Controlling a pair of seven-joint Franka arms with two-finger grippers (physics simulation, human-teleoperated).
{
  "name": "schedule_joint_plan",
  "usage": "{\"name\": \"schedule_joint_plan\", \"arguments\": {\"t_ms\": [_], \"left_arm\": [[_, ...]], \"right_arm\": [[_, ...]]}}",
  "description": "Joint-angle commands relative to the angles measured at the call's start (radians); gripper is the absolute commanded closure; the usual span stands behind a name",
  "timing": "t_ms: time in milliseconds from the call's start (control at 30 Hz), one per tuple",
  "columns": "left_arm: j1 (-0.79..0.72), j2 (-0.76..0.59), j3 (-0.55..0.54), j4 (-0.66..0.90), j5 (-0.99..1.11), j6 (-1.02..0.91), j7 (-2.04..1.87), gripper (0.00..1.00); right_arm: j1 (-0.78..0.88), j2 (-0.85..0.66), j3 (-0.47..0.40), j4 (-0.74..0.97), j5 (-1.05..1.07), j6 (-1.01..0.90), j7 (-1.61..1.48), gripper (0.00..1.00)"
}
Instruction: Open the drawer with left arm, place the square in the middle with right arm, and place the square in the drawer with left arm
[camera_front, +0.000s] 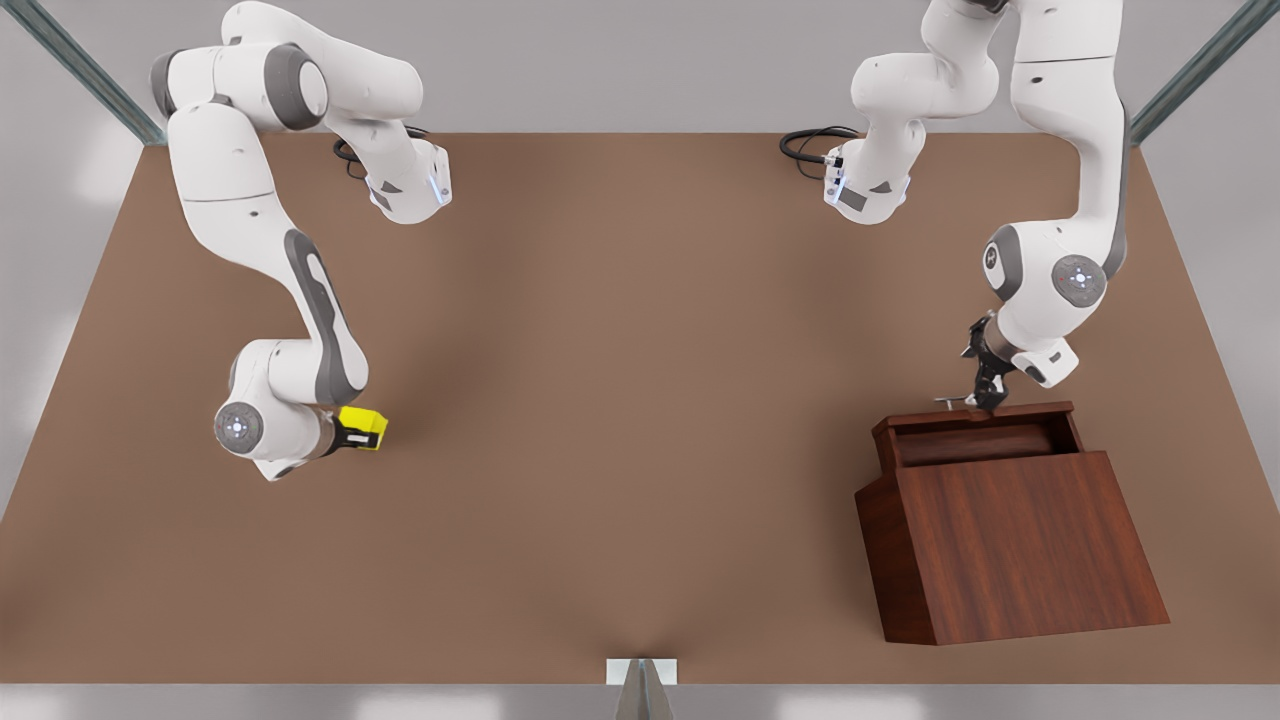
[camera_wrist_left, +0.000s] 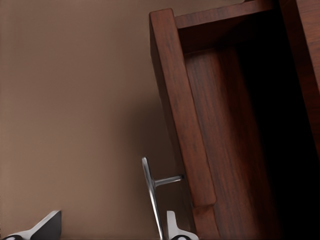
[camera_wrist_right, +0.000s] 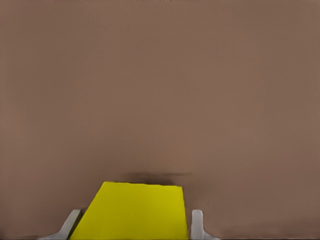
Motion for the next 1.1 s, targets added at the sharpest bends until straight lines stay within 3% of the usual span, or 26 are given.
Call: {"name": "schedule_joint_plan", "arguments": {"t_ms": [0,233,400,567,800,833,1067], "left_arm": [[-0.001,-0.002,0.000,0.000,-0.002,-0.002,0.000,0.00],[-0.003,-0.042,0.000,-0.005,-0.002,-0.077,0.000,0.00],[-0.003,-0.030,0.000,-0.006,-0.003,-0.062,0.001,0.00],[-0.003,-0.034,0.000,-0.008,-0.005,-0.076,0.001,0.00],[-0.003,-0.048,-0.002,-0.018,-0.005,-0.103,0.000,0.00],[-0.003,-0.053,-0.002,-0.018,-0.005,-0.116,0.000,0.00],[-0.006,-0.082,-0.012,-0.002,-0.008,-0.131,-0.048,0.00]], "right_arm": [[0.000,-0.001,0.008,0.013,-0.007,-0.018,0.027,0.52],[0.014,0.015,0.258,0.206,-0.004,-0.173,0.527,0.52],[0.232,0.114,0.258,0.384,0.000,-0.173,0.875,0.52],[0.482,0.273,0.255,0.667,0.042,-0.158,1.139,0.52],[0.672,0.388,0.184,0.753,0.036,-0.090,1.297,0.52],[0.717,0.391,0.117,0.751,0.040,-0.090,1.320,0.52],[0.721,0.430,0.086,0.740,0.003,-0.082,1.443,0.52]]}}
